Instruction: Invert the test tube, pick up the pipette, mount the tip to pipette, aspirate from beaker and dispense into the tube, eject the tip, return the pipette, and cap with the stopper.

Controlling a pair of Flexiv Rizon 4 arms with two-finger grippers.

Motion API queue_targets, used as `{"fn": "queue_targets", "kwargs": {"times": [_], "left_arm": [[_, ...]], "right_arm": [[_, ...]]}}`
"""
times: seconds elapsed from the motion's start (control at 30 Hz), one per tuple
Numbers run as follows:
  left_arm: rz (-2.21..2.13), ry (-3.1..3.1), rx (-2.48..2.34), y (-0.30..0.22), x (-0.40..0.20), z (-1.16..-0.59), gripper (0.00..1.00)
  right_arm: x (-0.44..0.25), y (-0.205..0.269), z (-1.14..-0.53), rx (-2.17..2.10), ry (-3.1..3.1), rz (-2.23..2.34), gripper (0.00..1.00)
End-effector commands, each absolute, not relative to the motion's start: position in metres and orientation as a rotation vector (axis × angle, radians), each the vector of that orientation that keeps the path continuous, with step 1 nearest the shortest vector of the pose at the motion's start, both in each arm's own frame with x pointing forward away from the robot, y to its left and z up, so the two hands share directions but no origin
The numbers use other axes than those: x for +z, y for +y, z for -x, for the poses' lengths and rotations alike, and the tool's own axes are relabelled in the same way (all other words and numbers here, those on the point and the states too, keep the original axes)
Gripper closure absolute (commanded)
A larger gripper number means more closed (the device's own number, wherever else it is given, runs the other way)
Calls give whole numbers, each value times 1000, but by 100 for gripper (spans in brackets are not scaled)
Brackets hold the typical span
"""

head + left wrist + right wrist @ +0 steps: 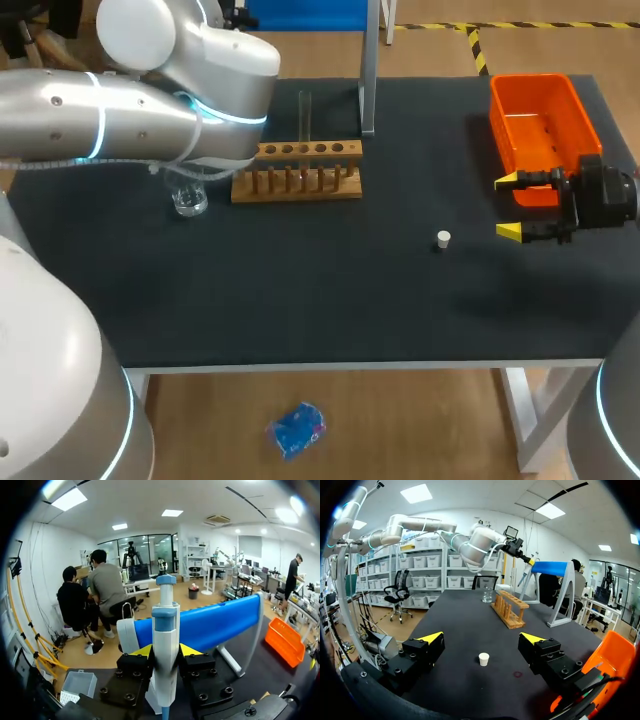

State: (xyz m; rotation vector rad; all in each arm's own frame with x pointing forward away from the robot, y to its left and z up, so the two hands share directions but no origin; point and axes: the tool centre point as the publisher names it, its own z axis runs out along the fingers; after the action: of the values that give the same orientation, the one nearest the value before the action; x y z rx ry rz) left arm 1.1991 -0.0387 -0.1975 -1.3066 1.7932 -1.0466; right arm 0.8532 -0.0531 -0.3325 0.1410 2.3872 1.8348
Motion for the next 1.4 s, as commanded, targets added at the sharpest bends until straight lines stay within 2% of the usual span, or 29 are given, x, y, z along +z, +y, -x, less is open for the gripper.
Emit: {"fn": "queue_targets", "kwargs": {"times": [0.03, 0.77, 1.4], "left_arm": [[1326, 1817, -1017, -41, -196, -1202, 100], [1317, 1775, -978, -33, -183, -1206, 100], [1326, 1800, -916, -30, -195, -1224, 100]], "right_arm": [[-332, -53, -852, 1831, 2388, -142, 0], [-332, -53, -852, 1831, 2388, -142, 0], [-332, -53, -852, 1831, 2388, -142, 0]]}}
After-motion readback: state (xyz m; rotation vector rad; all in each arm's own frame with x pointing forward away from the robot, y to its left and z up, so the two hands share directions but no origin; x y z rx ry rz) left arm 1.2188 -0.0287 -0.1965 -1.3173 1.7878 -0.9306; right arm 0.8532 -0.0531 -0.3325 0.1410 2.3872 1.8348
